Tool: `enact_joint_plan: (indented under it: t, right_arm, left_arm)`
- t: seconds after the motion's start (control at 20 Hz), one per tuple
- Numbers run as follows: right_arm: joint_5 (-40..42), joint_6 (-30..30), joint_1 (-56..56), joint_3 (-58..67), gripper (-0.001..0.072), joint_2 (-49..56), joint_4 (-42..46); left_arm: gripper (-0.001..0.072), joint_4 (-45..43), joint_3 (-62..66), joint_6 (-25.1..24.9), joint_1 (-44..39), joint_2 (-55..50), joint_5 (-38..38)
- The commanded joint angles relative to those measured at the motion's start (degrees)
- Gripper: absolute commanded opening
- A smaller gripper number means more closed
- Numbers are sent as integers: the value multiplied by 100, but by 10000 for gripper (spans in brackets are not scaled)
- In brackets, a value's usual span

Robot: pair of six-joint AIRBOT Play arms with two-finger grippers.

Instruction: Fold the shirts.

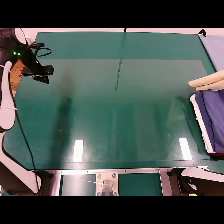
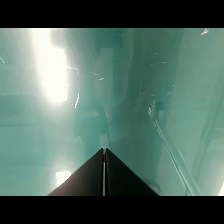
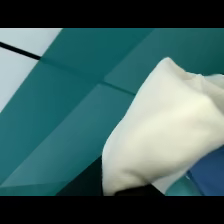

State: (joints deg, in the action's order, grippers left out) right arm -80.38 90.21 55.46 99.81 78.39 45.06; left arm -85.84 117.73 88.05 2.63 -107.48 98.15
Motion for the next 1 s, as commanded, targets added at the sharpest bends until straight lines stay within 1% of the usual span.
enact_joint_plan:
  t: [0.0, 0.1, 0.25, 0.35, 0.55, 0.7, 0.75, 0.8, 0.85, 0.95]
  right_arm:
    - [-656, 481, 413, 7, 14, -291, 1650]
    - [-946, 728, 407, -90, 14, -437, 2649]
    - [-1392, 979, 407, -494, 14, -503, 3591]
    - [-1569, 1176, 404, -1029, 14, -503, 4177]
    - [-1392, 1486, 407, -2304, 14, -501, 4966]
    - [-914, 1591, 407, -3001, 17, -481, 5012]
    - [-894, 1593, 407, -3132, 121, -459, 5010]
    - [-960, 1591, 407, -3193, 459, -426, 5010]
    - [-1147, 1587, 407, -3174, 644, -409, 5012]
    - [-1589, 1613, 407, -2909, 644, -409, 4992]
  left_arm:
    - [24, 94, -2, 0, 2, 2, -2]
    - [24, 105, -2, 0, 2, 2, 0]
    - [24, 149, -2, -2, 2, 2, 0]
    - [24, 238, -2, -2, 2, 2, 0]
    - [24, 254, -2, -2, 2, 2, -2]
    - [24, 264, -2, 0, 2, 2, -15]
    - [24, 295, -2, -2, 2, 2, -20]
    - [24, 323, -2, -4, 2, 2, -42]
    - [24, 380, -2, -9, 2, 2, -90]
    - [24, 435, -2, -66, 2, 2, -157]
